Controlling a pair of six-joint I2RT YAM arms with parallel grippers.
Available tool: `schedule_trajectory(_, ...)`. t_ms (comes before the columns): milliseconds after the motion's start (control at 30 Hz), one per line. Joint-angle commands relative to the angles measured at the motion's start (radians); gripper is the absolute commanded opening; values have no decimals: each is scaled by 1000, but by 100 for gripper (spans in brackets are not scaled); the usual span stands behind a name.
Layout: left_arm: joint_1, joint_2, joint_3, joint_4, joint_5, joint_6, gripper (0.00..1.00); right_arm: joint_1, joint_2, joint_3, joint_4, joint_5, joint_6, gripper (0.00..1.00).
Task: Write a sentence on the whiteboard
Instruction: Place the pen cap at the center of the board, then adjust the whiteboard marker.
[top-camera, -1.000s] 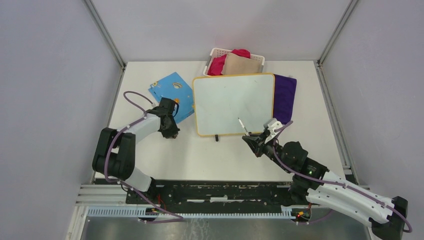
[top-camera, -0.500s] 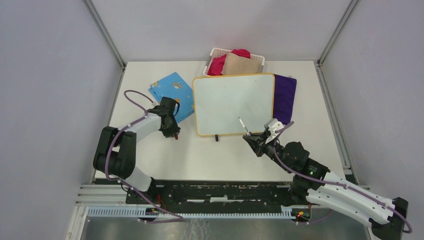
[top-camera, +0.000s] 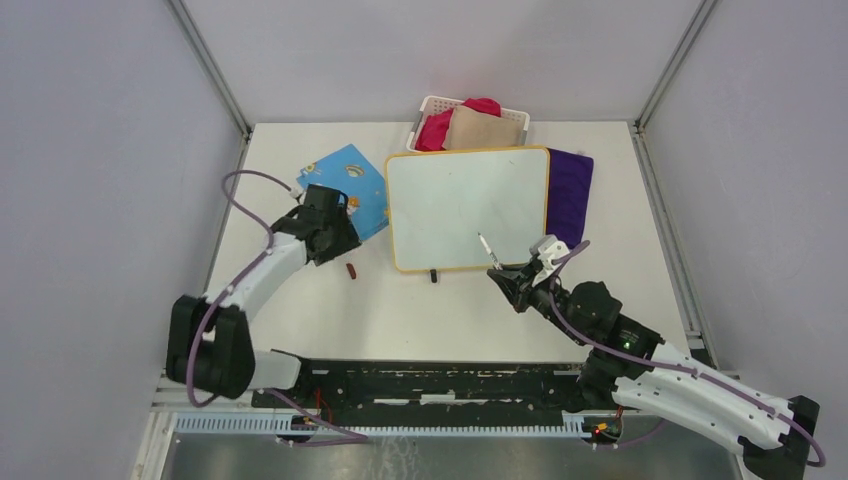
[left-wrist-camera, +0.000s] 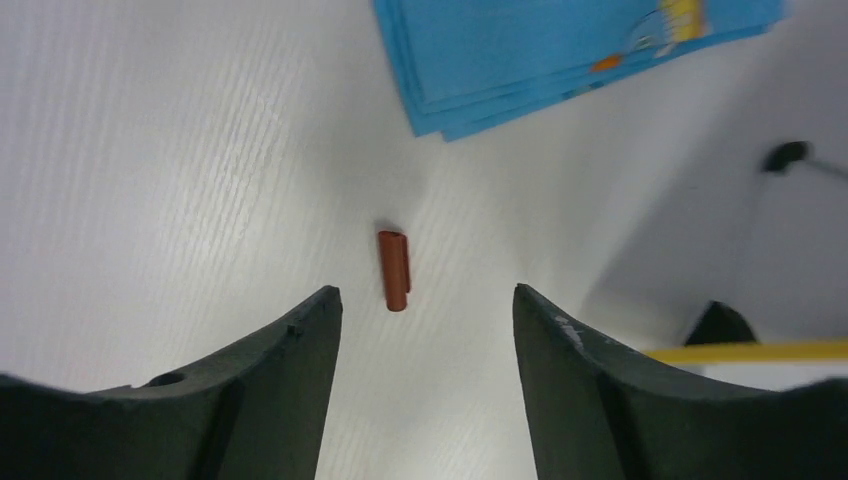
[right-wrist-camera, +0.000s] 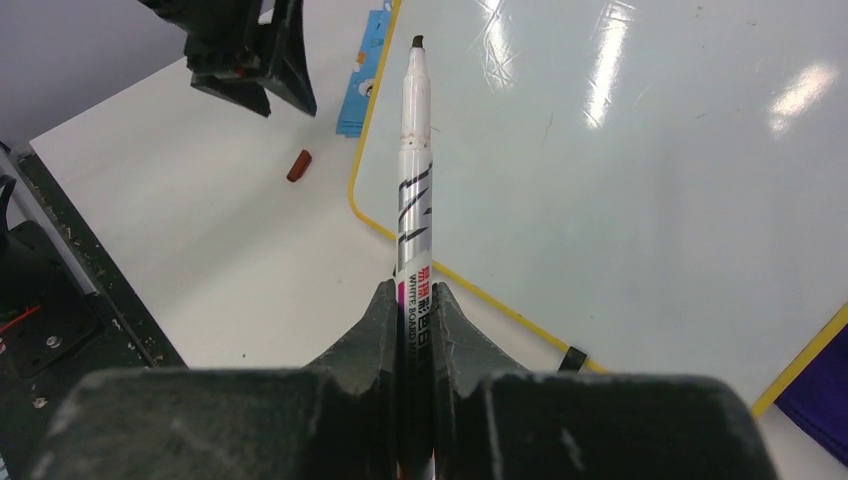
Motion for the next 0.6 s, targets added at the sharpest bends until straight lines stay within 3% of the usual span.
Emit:
schedule_trajectory(0,2,-276,107,4,-25,18,74,0,5,98,-21,0,-48,0)
schedule_trajectory(100,1,-428,89,108,18,84,98,-1,15,128,-63,5,-88,0)
schedule_trajectory(267,0,-541,39,336,113,78,100,-1,36,141,-72,34,-127,0)
schedule_trajectory(433,-19,-500,54,487,162,50,100,0,75,163,-71,60,-150,0)
schedule_trajectory(500,-80,-455,99,458,108,119,100,-1,83,161,-56,65,-154,0)
schedule_trajectory(567,-207,-439,125,454,-45,210,100,0,89,155,-33,67,-164,0)
